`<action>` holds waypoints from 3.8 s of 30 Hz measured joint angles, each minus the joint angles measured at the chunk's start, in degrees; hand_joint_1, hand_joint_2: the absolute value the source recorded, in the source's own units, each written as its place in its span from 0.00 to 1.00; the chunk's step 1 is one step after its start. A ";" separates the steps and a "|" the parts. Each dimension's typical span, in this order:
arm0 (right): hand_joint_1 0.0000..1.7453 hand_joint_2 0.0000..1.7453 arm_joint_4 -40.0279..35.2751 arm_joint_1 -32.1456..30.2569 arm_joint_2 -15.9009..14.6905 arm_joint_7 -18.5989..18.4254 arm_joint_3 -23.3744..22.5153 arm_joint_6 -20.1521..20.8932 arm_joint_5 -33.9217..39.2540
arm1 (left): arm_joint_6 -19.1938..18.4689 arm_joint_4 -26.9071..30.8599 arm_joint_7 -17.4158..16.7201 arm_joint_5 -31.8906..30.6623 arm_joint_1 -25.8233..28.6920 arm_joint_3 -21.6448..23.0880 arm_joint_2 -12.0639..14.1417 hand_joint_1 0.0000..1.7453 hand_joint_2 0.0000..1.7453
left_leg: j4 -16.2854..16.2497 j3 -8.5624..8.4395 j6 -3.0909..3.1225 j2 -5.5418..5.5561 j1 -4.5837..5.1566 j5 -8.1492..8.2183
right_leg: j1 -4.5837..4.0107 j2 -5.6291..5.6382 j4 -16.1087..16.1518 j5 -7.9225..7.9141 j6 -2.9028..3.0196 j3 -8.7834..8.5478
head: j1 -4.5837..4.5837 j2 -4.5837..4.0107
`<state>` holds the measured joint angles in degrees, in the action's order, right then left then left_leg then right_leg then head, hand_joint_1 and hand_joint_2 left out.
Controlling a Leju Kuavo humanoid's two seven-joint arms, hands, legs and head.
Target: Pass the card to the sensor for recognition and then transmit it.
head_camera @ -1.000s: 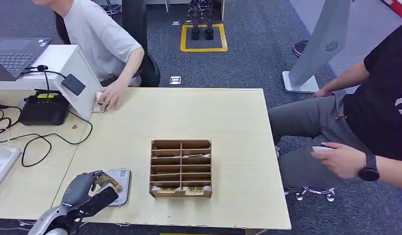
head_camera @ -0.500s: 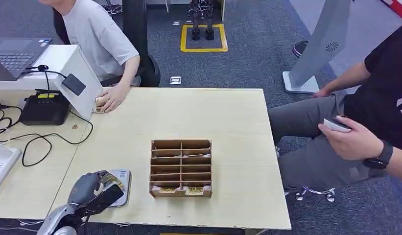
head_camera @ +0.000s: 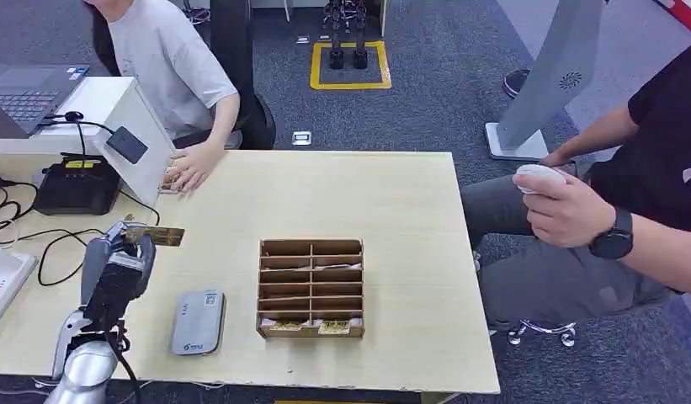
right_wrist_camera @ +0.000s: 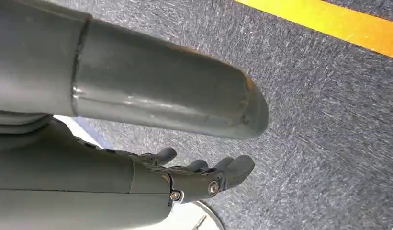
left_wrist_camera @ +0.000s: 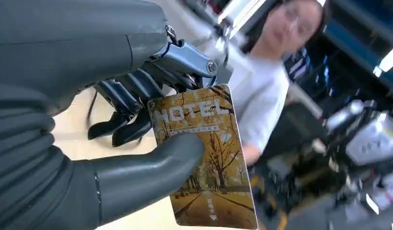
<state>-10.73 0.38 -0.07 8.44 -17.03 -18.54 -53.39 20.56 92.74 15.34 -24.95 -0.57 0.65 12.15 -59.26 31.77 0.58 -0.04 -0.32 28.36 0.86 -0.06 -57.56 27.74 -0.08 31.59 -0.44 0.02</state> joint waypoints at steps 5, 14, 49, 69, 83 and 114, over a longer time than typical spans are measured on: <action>0.00 0.00 -0.09 0.69 0.00 -0.28 0.00 0.79 -1.49 | 7.06 -3.45 -1.29 -16.09 -5.77 -0.28 1.33 1.00 1.00 | 0.00 0.02 0.01 -0.01 -0.02 -0.12 | -0.01 0.00 -0.01 -0.08 -0.02 0.02 | 0.00 0.00; 0.00 0.00 -0.28 1.29 0.02 -0.15 0.00 1.03 -1.97 | 13.54 -12.99 -3.54 -30.31 -12.97 0.46 2.34 1.00 1.00 | -0.01 0.04 0.01 -0.03 -0.01 -0.16 | -0.01 0.03 0.00 -0.16 -0.02 0.08 | 0.00 -0.02; 0.00 0.00 -0.39 0.11 -0.33 1.16 -1.99 0.26 -0.59 | -14.62 -2.16 3.98 -14.70 -9.56 10.74 10.32 0.00 1.00 | 0.00 0.34 -0.03 -0.13 -0.05 -0.18 | -0.04 0.12 -0.01 -0.20 0.05 0.41 | 0.00 -0.02; 0.00 0.00 -0.39 -0.78 -1.18 1.18 -5.92 0.05 -0.83 | -6.35 13.20 1.38 -35.34 5.05 31.35 17.59 0.00 1.00 | 0.00 0.43 -0.05 -0.11 -0.10 -0.21 | -0.09 0.07 0.01 -0.22 0.05 0.48 | 0.00 0.00; 0.00 0.00 -0.39 -0.76 -1.18 1.18 -6.45 0.02 -2.49 | -4.52 9.97 -5.14 -40.03 0.26 40.00 16.48 0.00 1.00 | 0.00 0.43 -0.07 -0.10 -0.11 -0.22 | -0.09 0.08 0.01 -0.29 0.05 0.49 | 0.00 0.00; 0.00 0.00 -0.57 -0.70 -1.16 2.23 -7.93 -0.09 -4.29 | -5.19 1.75 -8.76 -40.67 -0.73 40.77 12.81 0.00 1.00 | 0.00 0.46 -0.08 -0.10 -0.11 -0.24 | -0.10 0.08 0.01 -0.29 0.05 0.49 | 0.00 0.00</action>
<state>-11.30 -0.32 -1.22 10.67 -24.96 -18.62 -57.68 15.37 94.49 6.58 -65.61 -1.30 41.42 24.96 -59.26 32.23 0.50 -0.14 -0.43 28.13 0.76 0.01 -57.56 27.45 -0.03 32.08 -0.44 0.02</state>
